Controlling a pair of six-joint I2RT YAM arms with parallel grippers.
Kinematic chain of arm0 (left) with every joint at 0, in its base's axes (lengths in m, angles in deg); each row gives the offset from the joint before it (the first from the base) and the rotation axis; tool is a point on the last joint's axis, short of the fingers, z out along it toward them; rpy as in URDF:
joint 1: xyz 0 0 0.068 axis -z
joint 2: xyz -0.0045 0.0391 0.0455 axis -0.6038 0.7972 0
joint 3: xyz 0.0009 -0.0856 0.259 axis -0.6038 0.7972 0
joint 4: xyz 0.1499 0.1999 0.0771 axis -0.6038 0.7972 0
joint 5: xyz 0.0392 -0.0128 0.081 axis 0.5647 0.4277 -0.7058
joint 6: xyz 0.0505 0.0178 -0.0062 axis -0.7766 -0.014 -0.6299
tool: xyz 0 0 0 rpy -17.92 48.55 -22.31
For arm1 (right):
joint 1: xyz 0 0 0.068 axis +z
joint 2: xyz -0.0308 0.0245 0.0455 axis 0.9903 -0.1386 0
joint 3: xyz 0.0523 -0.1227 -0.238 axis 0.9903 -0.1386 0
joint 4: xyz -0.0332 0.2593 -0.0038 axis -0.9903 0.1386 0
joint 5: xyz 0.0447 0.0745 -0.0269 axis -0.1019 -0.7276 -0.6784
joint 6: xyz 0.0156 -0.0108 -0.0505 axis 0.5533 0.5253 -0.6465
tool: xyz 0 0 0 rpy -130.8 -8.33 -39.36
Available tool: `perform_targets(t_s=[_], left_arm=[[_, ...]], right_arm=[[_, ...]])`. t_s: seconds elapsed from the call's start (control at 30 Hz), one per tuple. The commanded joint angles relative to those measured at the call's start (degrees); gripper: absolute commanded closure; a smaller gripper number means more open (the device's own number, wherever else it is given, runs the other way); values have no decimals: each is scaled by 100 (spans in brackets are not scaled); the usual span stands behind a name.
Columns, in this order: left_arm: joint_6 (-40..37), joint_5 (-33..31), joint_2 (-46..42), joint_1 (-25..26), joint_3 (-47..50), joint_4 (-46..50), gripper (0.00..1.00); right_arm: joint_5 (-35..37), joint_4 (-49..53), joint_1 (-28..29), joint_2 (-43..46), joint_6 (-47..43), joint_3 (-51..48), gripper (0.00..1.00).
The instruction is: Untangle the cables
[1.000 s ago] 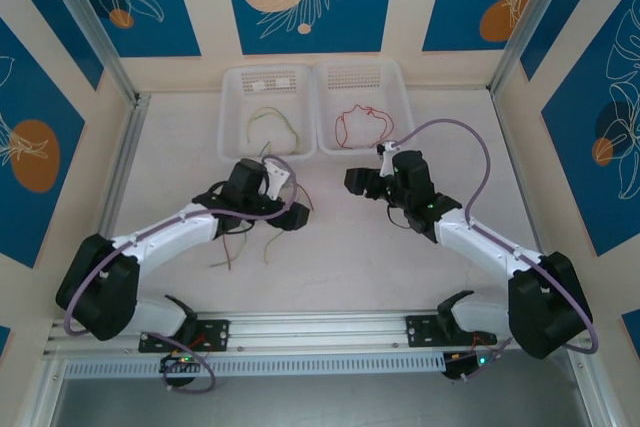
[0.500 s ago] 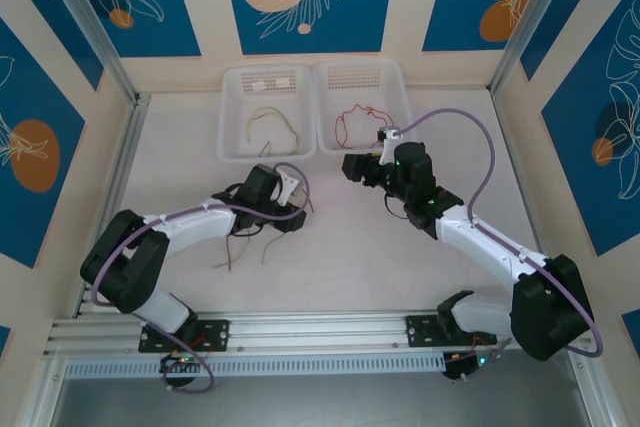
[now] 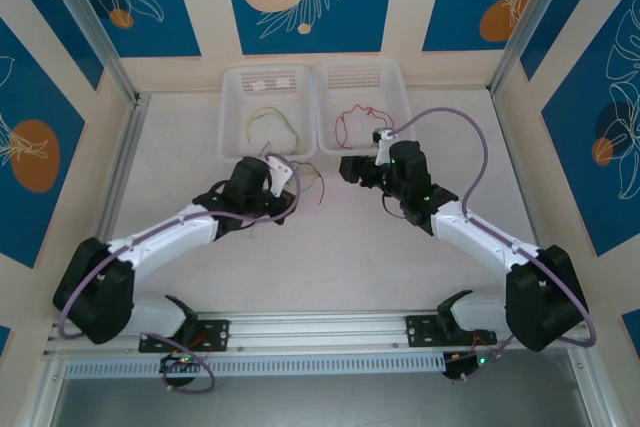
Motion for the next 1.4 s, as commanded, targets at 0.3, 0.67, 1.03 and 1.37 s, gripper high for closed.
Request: perform_targets(t_s=[0.3,0.67,1.03,1.37], left_arm=[[-499,132,-1017,45,-50,94,100],[-371,311,-1029,45,-3,-142,100],[-354,396,-1064,41,10,-237,100],[-347,317,-1211,41,91,-319,100]], right_arm=[[-2544,-162,-256,-130,-239,251,22],[-2792,-30,-171,-132,-241,461,24],[-1922,-163,256,-657,-369,523,27],[-1393,35,346,-917,-439,792,100]])
